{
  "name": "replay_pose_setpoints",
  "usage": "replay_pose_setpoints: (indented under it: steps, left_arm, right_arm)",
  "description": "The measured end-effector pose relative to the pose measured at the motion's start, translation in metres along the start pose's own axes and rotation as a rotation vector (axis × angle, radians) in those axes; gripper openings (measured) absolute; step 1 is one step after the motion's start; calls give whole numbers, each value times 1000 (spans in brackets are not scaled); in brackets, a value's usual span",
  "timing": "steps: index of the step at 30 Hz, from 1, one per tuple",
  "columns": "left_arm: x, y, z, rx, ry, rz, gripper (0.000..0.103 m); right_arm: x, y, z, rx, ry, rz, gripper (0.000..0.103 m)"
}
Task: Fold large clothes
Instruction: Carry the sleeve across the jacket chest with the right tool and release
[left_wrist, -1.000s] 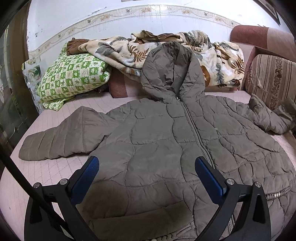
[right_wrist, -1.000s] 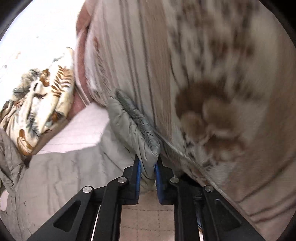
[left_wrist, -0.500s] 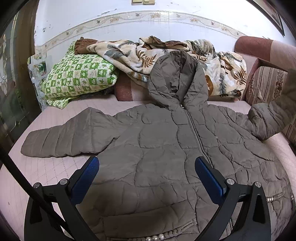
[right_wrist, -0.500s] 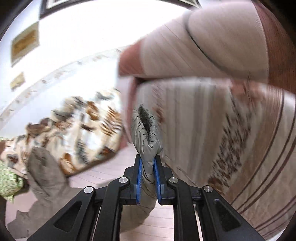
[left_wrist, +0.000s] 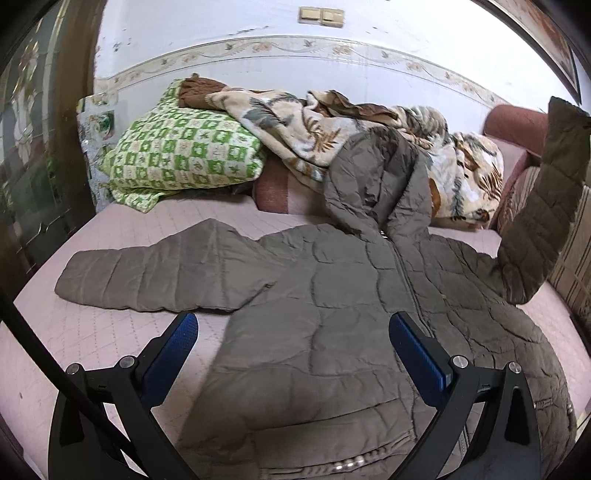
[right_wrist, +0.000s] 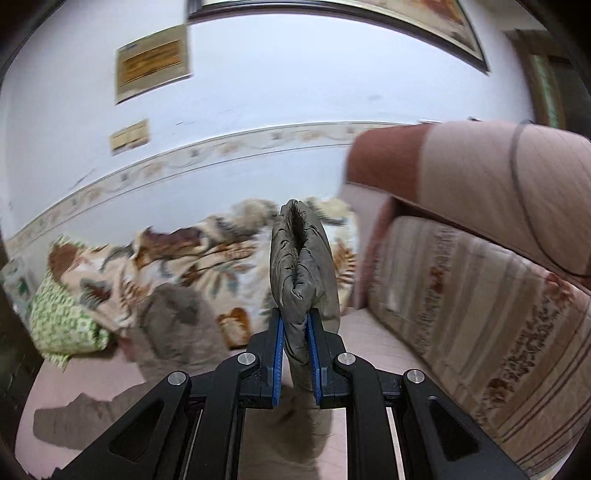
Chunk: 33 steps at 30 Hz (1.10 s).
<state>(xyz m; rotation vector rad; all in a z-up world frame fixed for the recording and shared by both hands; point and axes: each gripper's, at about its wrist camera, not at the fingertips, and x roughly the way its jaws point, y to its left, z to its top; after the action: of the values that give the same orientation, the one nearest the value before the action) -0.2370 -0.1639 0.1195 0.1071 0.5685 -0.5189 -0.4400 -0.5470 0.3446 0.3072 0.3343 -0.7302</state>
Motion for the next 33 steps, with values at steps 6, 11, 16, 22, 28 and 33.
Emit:
replay_pose_setpoints:
  steps: [6,11,16,22,28,33]
  left_arm:
    - [-6,26,0,-40,4,13,103]
    - [-8,43,0,-82,17,12,103]
    - [-8,48,-1,-82,23,11,103]
    - [-4,53,-2,-99,40,12,103]
    - [5,53,0,-107,65,15,103]
    - [20,45,3,-106,91,16,103]
  right_arm:
    - [13,80,-23,-97,47,98,13]
    - [33,148,-59,-198,113,163,13]
    - [68,204,-114,-265,211,213,13]
    - [121,250,-202,-292,361,260,13]
    - [152,272,-264,-303,437,302,13]
    - [165,281,-289,-295,517,341,29]
